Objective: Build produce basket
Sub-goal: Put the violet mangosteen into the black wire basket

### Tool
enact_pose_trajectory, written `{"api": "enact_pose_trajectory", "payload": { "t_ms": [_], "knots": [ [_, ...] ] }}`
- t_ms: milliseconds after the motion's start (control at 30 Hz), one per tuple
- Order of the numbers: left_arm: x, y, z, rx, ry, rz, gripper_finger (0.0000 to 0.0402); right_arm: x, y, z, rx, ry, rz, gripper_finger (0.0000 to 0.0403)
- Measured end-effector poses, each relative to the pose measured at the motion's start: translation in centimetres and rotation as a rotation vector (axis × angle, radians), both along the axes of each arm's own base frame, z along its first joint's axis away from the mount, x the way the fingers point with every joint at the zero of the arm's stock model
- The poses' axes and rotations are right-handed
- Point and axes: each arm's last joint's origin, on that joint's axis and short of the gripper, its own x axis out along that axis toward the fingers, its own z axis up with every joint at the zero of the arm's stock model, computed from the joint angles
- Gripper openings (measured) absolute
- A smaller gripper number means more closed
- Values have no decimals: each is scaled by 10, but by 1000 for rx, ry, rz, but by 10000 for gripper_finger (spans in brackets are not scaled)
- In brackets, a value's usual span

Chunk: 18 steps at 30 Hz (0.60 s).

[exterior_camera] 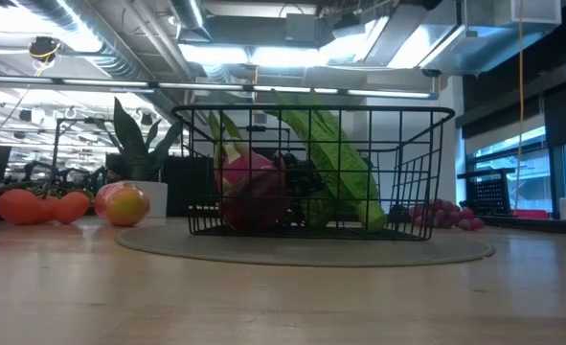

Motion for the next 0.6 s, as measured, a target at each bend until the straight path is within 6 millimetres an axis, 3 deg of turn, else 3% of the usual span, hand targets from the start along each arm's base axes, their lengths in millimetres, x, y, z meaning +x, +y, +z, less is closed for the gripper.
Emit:
{"api": "enact_pose_trajectory", "payload": {
  "t_ms": [133, 267, 433, 600],
  "knots": [
    [-2, 24, 9, 22, -37, 18, 318, -12, -2, 7, -17, -27, -15, 84],
    [-18, 51, 11, 25, -44, 71, 318, -27, -7, 12, -71, -33, -83, 84],
    [-39, 84, -1, -4, -53, 227, 318, -32, -10, 14, -110, -43, -140, 84],
    [-55, 101, -14, -95, -70, 255, 318, -30, -9, 12, -114, -35, -137, 84]
  ]
}}
